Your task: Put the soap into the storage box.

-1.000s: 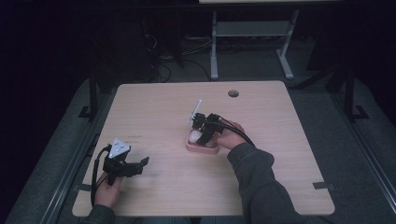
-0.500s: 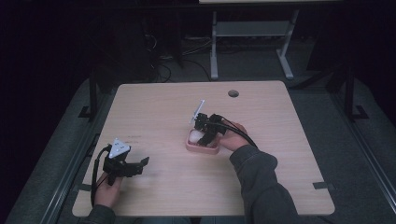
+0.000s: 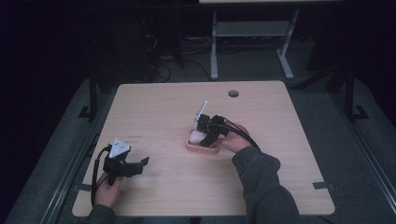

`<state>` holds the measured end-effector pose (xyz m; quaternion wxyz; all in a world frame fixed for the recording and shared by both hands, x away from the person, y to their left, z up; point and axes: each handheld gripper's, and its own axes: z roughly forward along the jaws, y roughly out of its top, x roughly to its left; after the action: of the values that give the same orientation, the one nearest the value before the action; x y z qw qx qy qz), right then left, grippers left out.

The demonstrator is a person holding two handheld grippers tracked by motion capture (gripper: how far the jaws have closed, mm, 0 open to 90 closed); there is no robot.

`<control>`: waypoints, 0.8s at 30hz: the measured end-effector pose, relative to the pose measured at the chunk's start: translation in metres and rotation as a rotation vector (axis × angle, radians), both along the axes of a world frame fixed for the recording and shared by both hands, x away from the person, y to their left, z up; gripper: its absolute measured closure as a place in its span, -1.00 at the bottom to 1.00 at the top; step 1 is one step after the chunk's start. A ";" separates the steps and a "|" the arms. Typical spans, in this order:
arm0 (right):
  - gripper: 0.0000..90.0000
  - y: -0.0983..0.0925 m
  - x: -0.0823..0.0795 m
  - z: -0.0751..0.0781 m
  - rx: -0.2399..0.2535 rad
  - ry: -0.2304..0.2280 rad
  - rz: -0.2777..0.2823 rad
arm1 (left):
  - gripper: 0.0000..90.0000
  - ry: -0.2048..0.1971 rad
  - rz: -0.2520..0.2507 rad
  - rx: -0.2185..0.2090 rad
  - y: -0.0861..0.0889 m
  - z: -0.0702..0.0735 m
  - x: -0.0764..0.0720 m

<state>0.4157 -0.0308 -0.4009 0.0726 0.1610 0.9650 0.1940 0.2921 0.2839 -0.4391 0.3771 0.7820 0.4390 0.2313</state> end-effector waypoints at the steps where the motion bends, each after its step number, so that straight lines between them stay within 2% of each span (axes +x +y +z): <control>1: -0.02 0.000 -0.001 0.000 -0.002 0.000 0.000 | -0.67 -0.003 0.003 -0.006 0.000 0.000 0.000; 18: -0.01 -0.003 -0.003 0.001 -0.014 -0.008 0.003 | -0.67 0.008 0.004 -0.011 0.001 -0.001 0.001; 24: -0.01 -0.008 -0.011 0.006 0.008 -0.025 0.002 | -0.67 0.004 0.004 -0.013 0.001 0.000 0.001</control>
<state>0.4050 -0.0385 -0.3951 0.0840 0.1580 0.9633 0.2002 0.2927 0.2845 -0.4395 0.3809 0.7790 0.4429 0.2278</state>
